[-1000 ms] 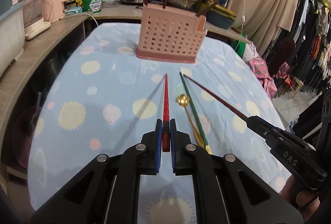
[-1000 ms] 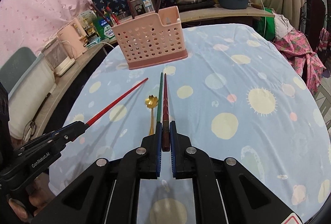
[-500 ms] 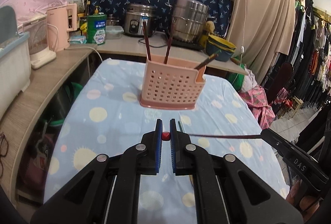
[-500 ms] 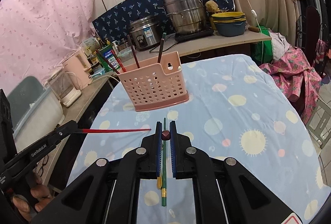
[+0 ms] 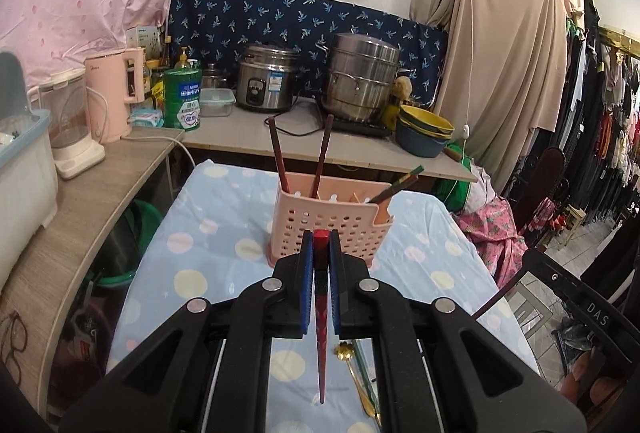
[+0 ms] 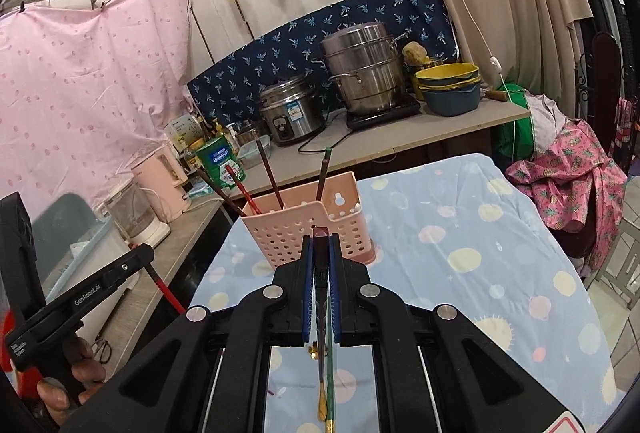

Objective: Organize utensils
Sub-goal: 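Lift both chopsticks and carry them above the pink caddy, then lower the chopsticks into the caddy and open both tools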

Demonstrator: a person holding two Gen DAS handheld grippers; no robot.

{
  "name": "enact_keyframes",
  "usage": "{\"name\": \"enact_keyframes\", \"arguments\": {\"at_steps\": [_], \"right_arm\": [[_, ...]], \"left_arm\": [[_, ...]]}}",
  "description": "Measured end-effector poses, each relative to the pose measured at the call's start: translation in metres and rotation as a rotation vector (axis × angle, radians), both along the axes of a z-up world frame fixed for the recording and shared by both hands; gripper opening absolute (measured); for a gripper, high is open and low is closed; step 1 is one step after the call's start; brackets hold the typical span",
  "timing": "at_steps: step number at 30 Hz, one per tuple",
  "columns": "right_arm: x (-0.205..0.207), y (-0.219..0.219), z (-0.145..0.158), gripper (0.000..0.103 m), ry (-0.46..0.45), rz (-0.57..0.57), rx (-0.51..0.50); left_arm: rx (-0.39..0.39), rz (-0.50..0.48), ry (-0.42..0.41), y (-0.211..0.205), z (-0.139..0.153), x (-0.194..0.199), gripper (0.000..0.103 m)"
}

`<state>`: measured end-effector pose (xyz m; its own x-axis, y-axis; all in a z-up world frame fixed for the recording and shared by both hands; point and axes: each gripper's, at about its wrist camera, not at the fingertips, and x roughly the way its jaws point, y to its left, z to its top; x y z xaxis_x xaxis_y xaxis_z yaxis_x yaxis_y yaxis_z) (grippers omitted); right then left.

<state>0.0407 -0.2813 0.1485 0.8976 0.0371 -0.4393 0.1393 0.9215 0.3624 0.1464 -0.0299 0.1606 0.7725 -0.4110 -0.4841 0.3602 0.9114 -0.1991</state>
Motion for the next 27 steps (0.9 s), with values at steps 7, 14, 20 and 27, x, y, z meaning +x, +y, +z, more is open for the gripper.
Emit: {"name": "enact_keyframes", "arguments": {"at_steps": [7, 14, 20, 27], "right_arm": [[0.016, -0.013, 0.014, 0.007, -0.045, -0.014, 0.042], [0.036, -0.031, 0.037, 0.007, -0.141, -0.038, 0.102], [0.062, -0.042, 0.058, 0.007, -0.238, -0.063, 0.148], [0.093, -0.056, 0.069, 0.007, -0.318, -0.094, 0.213]], "left_arm": [[-0.039, 0.008, -0.025, -0.002, 0.019, 0.019, 0.007], [-0.091, 0.042, -0.114, -0.003, 0.052, 0.041, 0.007], [-0.122, 0.092, -0.202, -0.004, 0.079, 0.062, 0.007], [-0.163, 0.155, -0.274, -0.003, 0.098, 0.087, 0.007]]}}
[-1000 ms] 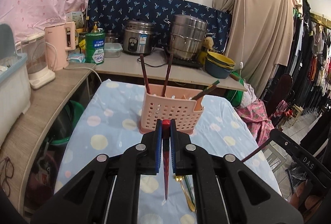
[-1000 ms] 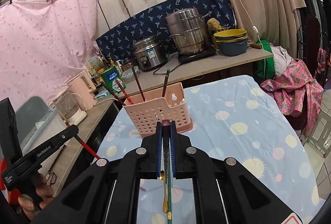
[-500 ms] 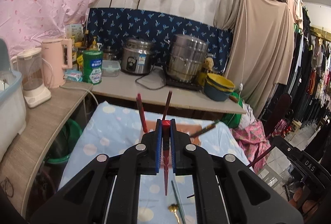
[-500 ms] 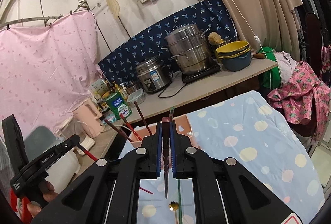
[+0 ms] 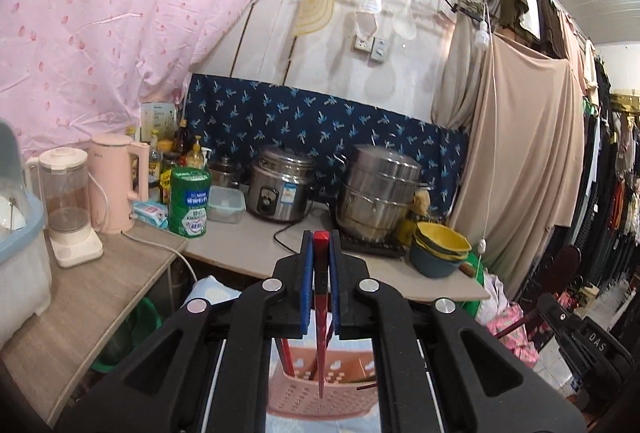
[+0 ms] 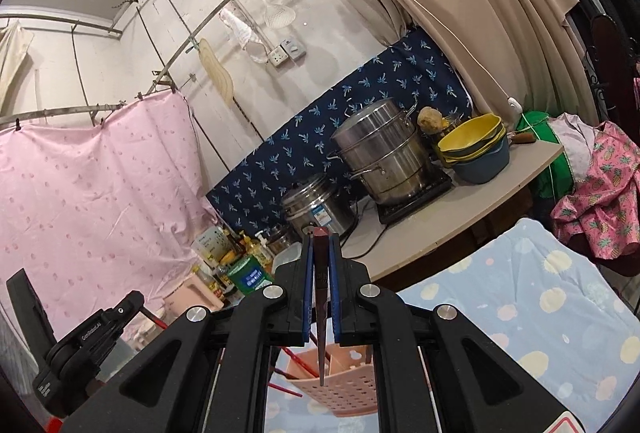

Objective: Organize utensils
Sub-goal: 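Lower the chopsticks into the caddy and open both tools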

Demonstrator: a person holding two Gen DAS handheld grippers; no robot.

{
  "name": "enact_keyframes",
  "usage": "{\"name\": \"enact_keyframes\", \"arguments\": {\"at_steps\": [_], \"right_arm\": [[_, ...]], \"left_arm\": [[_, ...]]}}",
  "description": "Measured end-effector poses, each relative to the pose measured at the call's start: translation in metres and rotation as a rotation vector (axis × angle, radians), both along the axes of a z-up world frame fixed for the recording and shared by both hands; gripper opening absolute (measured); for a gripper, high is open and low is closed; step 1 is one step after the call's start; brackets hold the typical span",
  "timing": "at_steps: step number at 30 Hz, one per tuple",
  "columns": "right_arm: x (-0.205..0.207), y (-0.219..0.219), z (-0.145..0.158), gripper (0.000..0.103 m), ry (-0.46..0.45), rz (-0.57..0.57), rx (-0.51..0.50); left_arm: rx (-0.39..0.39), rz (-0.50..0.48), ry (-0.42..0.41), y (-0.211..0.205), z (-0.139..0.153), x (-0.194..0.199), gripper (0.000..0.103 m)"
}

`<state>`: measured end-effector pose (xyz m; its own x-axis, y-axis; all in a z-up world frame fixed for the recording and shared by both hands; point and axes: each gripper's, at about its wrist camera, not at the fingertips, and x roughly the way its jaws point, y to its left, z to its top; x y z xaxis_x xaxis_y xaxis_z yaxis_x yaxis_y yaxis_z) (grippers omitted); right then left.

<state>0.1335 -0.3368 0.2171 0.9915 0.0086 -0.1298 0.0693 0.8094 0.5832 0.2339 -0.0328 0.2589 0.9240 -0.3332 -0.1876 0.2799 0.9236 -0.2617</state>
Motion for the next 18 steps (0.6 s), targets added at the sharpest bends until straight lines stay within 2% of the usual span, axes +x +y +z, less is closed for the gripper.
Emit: {"name": "enact_keyframes", "arguments": {"at_steps": [5, 13, 18], "right_arm": [[0.023, -0.004, -0.006, 0.007, -0.005, -0.02, 0.033], [0.058, 0.001, -0.032, 0.007, 0.103, -0.012, 0.009], [0.066, 0.004, -0.047, 0.007, 0.147, 0.003, 0.002]], "left_arm": [[-0.02, 0.021, -0.001, -0.002, 0.0, 0.02, 0.007], [0.034, 0.03, 0.045, -0.012, -0.022, 0.042, 0.007], [0.055, 0.016, 0.082, -0.018, -0.038, 0.048, 0.007]]}}
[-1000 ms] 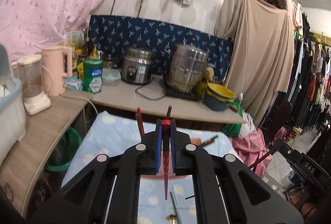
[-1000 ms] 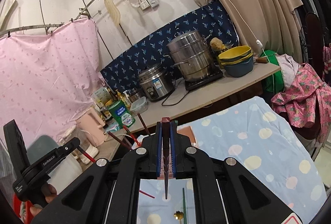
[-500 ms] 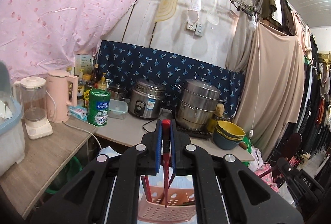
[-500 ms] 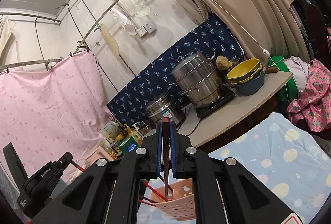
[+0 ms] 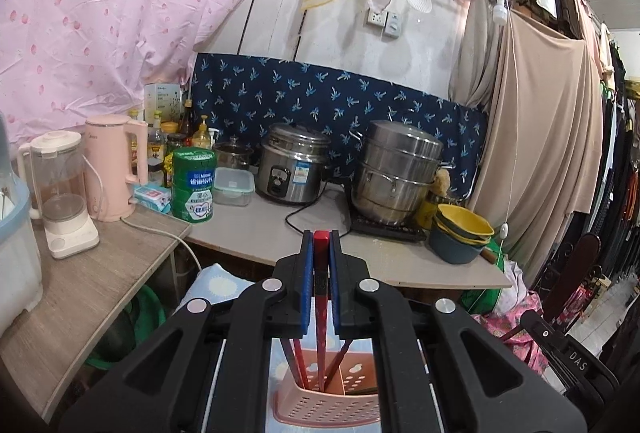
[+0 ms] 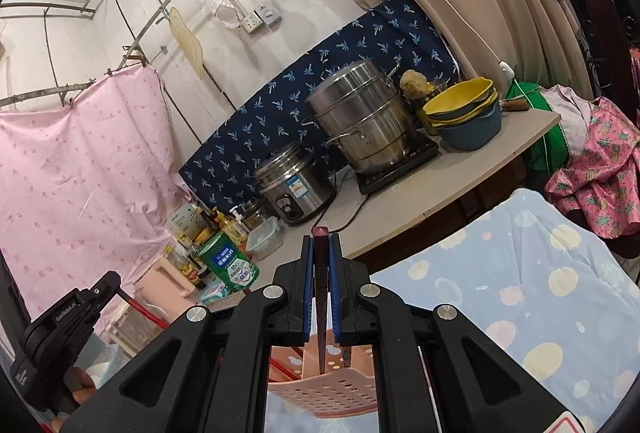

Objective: Organize utensils
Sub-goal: 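Lower the chopsticks into the caddy and open both tools, then move both tools back to the green chopstick and gold spoon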

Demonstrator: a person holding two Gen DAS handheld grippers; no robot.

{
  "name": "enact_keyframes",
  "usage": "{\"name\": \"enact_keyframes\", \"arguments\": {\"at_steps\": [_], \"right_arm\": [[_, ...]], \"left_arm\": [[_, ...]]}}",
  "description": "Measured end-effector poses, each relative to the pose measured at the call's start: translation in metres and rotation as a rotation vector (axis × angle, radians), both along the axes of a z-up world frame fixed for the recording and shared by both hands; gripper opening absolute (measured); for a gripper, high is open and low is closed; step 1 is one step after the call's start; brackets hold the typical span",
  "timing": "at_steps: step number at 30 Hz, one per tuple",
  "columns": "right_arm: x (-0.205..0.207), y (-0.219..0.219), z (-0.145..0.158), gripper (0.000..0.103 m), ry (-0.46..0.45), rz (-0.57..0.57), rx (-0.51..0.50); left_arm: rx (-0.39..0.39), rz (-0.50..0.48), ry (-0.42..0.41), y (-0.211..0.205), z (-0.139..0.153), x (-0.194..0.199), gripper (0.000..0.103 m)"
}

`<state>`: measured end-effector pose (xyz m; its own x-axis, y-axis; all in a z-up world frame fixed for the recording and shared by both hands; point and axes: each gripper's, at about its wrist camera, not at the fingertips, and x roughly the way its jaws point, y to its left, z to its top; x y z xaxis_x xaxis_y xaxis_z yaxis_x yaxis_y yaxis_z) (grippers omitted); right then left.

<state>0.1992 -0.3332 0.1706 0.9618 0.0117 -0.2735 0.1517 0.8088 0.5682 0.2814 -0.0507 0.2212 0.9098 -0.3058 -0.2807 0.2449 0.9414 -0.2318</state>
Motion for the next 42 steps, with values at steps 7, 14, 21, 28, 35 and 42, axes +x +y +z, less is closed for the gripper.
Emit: {"name": "enact_keyframes", "arguments": {"at_steps": [7, 14, 21, 28, 35, 42], "right_arm": [[0.006, 0.007, -0.009, 0.007, 0.037, 0.026, -0.027], [0.0, 0.011, -0.009, 0.017, 0.044, 0.032, -0.033], [-0.012, 0.014, -0.003, 0.021, 0.028, 0.04, -0.043], [-0.035, 0.026, -0.006, 0.026, 0.041, 0.065, -0.074], [-0.066, 0.04, -0.033, 0.027, 0.123, 0.097, -0.101], [-0.102, 0.058, -0.078, 0.027, 0.251, 0.134, -0.147]], "left_arm": [[0.02, -0.014, 0.048, -0.006, -0.015, 0.004, 0.007], [0.018, -0.01, 0.083, -0.004, -0.023, 0.004, 0.024], [0.031, -0.008, 0.096, -0.002, -0.028, -0.003, 0.034], [0.062, -0.027, 0.123, -0.001, -0.04, -0.02, 0.034], [0.113, -0.057, 0.194, -0.002, -0.072, -0.046, 0.034], [0.185, -0.094, 0.299, -0.003, -0.119, -0.078, 0.034]]}}
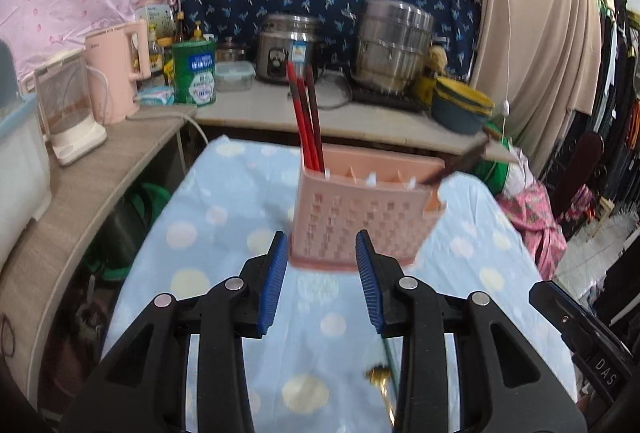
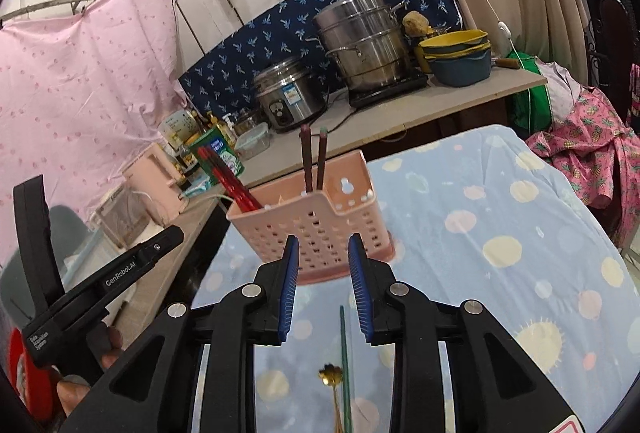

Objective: Organize utensils
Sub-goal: 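Move both tools back to the green chopstick and gold spoon, then grasp the gold spoon with the left tool while the right tool grasps the green chopstick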

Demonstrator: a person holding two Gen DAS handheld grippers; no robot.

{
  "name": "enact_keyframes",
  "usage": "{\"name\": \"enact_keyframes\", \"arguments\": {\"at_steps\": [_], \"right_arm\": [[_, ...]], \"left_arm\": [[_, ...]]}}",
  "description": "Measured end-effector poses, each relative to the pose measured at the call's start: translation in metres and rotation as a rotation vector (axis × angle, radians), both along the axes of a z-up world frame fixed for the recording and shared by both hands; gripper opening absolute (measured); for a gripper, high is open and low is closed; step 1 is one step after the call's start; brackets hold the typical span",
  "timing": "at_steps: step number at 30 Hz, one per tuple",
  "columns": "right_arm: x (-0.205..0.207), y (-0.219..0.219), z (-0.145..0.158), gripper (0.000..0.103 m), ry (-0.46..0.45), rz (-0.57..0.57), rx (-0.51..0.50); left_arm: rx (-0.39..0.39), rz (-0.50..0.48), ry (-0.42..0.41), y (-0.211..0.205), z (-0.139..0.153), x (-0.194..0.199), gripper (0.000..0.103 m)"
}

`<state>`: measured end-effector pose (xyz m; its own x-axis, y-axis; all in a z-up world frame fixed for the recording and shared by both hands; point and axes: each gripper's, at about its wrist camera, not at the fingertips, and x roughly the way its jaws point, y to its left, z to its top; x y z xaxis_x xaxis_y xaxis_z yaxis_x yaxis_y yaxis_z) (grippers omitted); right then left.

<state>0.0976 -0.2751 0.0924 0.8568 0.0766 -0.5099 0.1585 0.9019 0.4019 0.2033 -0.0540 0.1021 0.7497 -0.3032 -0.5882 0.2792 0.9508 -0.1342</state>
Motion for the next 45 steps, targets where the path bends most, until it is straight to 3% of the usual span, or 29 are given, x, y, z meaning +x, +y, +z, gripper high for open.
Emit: {"name": "enact_keyframes", "arguments": {"at_steps": [8, 15, 22, 36, 45], "right_arm": [[-0.042, 0.024, -0.063, 0.027, 0.177, 0.056, -0.072], [-0.068, 0.045, -0.104, 0.027, 0.295, 0.121, -0.072], [-0.078, 0.072, -0.118, 0.027, 0.329, 0.188, -0.112], [-0.074, 0.078, -0.129, 0.022, 0.355, 0.19, -0.137], [-0.071, 0.073, -0.136, 0.011, 0.373, 0.167, -0.138]], "left_arm": [[0.06, -0.027, 0.124, 0.005, -0.056, -0.035, 0.034], [0.086, -0.039, 0.214, 0.007, -0.096, -0.063, 0.034], [0.111, -0.052, 0.266, 0.009, -0.117, -0.083, 0.034], [0.129, -0.058, 0.311, 0.01, -0.134, -0.095, 0.034], [0.128, -0.065, 0.321, 0.008, -0.136, -0.095, 0.038]]}}
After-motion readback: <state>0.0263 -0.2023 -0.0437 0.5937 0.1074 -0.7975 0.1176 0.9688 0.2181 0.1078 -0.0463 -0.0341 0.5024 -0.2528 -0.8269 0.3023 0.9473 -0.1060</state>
